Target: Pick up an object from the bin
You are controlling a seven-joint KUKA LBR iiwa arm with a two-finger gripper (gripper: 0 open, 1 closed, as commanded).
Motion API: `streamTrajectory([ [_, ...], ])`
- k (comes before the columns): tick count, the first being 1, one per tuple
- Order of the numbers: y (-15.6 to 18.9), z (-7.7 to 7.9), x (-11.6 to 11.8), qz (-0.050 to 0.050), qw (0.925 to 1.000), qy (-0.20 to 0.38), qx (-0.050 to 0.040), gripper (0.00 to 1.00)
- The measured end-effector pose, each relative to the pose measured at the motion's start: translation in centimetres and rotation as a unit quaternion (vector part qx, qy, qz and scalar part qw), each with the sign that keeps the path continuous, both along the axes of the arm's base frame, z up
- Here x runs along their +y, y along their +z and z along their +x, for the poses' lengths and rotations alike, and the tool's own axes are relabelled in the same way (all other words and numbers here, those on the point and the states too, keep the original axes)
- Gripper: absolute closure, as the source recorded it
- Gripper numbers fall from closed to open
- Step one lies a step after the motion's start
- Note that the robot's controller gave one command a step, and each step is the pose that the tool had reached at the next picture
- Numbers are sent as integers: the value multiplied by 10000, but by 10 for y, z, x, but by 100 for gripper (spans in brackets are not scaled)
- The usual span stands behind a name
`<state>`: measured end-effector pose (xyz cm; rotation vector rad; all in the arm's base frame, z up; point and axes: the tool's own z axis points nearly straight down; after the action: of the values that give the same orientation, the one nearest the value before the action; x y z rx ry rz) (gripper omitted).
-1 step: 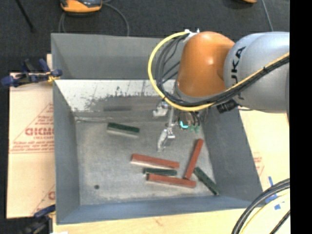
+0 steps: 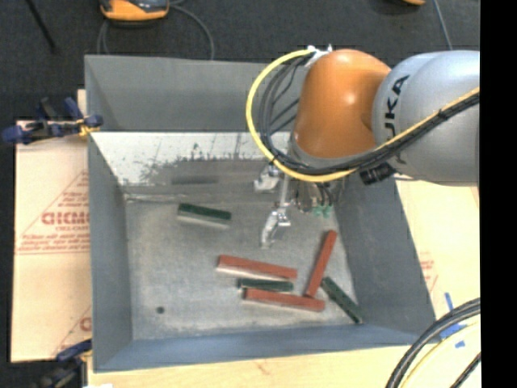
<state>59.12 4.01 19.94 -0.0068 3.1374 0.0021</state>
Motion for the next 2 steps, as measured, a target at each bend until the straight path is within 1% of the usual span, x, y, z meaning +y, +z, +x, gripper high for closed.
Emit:
streamTrajectory([
  [1, -93, -27, -12, 1, 9999, -134, -13, 0],
  [2, -97, -39, -19, 4, 9991, -430, 15, 0],
])
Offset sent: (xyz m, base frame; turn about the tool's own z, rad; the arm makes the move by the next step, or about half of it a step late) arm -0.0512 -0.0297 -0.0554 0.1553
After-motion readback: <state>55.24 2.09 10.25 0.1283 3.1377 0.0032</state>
